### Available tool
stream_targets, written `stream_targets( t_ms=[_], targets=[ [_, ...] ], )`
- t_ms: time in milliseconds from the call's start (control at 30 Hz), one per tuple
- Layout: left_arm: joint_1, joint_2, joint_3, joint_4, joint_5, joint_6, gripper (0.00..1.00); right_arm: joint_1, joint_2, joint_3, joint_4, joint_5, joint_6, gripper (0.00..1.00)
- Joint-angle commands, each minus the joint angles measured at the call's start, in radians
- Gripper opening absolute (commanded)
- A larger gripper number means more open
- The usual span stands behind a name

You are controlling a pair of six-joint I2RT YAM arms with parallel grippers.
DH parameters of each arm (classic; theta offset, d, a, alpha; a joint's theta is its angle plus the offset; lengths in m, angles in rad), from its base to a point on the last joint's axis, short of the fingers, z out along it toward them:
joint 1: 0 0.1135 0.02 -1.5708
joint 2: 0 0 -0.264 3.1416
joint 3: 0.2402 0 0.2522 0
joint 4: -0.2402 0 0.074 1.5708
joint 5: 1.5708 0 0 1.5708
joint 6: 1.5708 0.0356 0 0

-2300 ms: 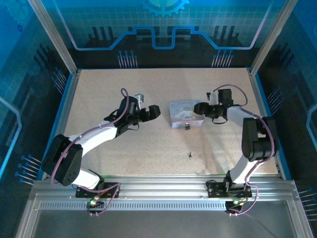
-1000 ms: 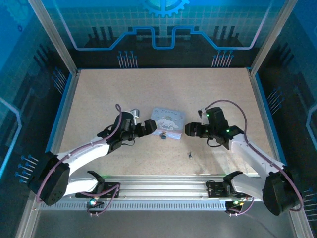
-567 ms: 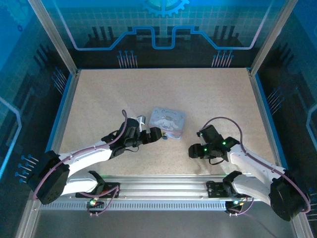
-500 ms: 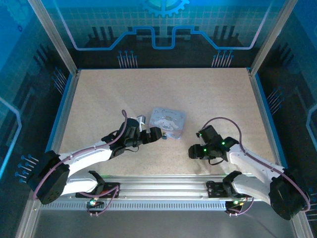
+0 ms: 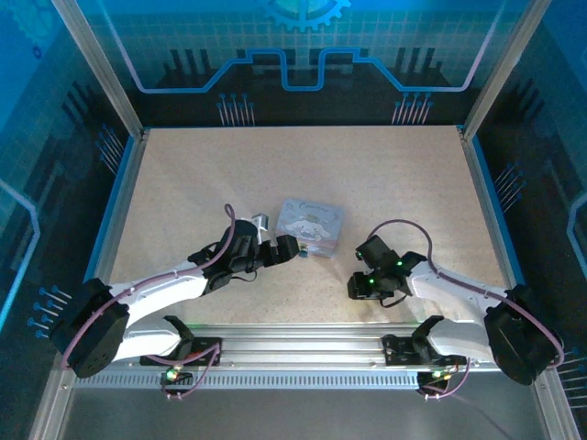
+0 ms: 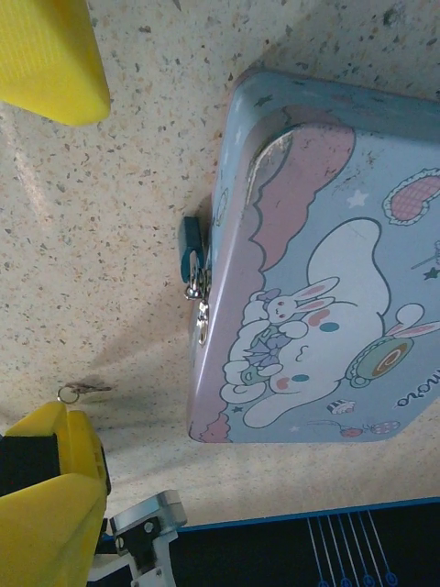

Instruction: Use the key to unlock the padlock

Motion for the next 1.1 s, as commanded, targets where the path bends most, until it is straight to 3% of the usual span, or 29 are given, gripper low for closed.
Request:
stream_targets(
  t_ms=[0,400,1067],
  targets=[
    [-0.007,-0.024,-0.011,-0.008,-0.018,0.008,0.99,0.017,0.015,0.021,0.018,0.012,0.02,0.36],
    [-0.007,-0.032,-0.014,-0.018,-0.025,0.011,0.99,0.027,0.047,0.023,0.046,0.004,0.029,0.3],
    [-0.007,-0.077,-0.025,-0.041,-0.026,-0.005,0.99,0.037,0.018,0.013,0.043,0.032,0.005,0.0]
  ],
)
